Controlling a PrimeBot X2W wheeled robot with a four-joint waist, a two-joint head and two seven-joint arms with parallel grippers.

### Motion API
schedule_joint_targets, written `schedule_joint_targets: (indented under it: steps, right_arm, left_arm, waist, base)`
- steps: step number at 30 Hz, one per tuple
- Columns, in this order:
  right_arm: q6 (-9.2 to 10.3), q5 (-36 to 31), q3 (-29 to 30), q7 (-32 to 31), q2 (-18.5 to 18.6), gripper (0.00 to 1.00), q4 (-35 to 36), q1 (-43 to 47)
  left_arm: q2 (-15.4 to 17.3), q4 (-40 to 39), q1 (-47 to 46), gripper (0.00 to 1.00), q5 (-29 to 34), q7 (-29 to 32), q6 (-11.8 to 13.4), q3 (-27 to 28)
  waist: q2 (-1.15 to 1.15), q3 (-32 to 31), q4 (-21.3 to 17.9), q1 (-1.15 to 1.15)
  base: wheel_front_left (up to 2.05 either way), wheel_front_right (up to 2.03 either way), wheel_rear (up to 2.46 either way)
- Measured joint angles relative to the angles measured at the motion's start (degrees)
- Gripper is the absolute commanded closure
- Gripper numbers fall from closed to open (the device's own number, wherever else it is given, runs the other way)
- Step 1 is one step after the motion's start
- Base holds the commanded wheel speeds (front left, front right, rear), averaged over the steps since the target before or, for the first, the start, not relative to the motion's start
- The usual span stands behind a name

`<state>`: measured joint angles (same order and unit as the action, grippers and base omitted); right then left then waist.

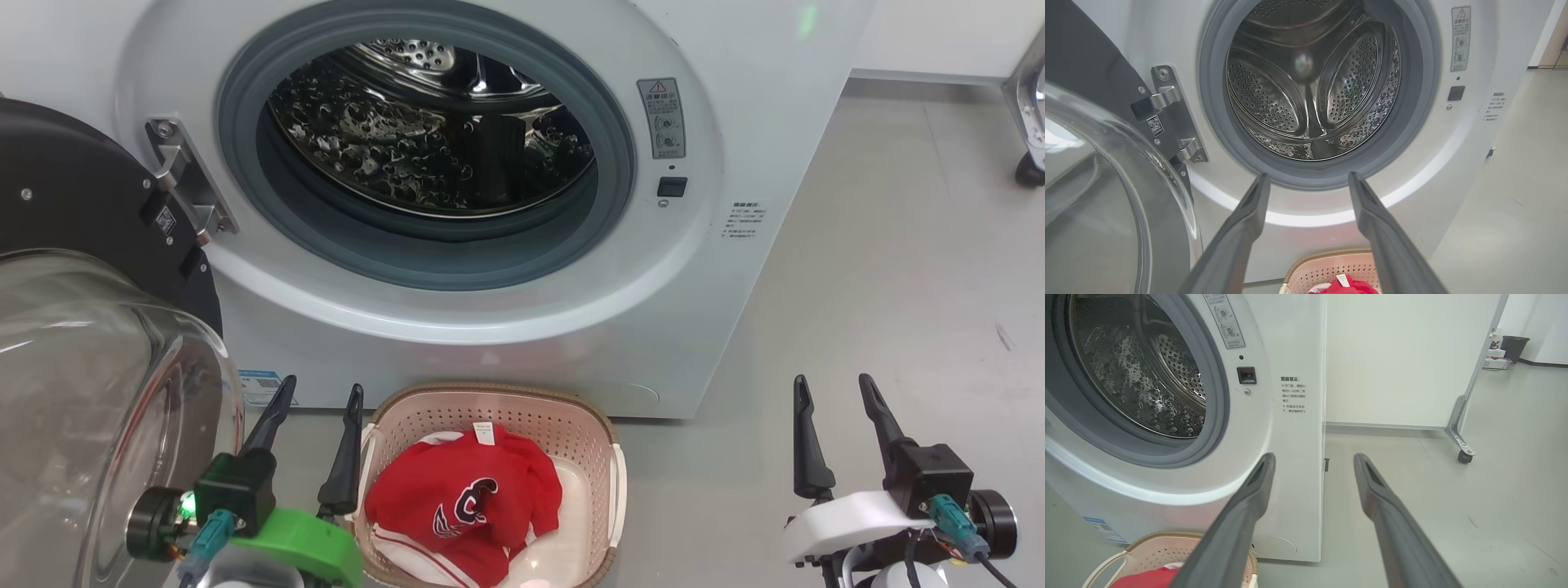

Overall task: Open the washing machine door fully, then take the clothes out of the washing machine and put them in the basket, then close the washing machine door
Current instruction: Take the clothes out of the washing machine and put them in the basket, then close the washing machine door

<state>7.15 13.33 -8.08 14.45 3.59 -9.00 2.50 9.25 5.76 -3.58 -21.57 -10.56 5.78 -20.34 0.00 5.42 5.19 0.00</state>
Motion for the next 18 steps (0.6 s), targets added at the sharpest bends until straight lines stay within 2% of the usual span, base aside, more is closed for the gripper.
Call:
schedule_joint_targets:
  steps: [18]
  right_arm:
    - [0.01,-0.23,-0.07,-0.01,-0.04,0.00,3.16,2.58]
  left_arm:
    - [1.55,-5.93,5.10,0.00,1.69,2.50,0.51,1.80]
  waist:
    - [0.00,-0.50,-1.23,0.00]
  base:
    - [0.00,0.00,0.00]
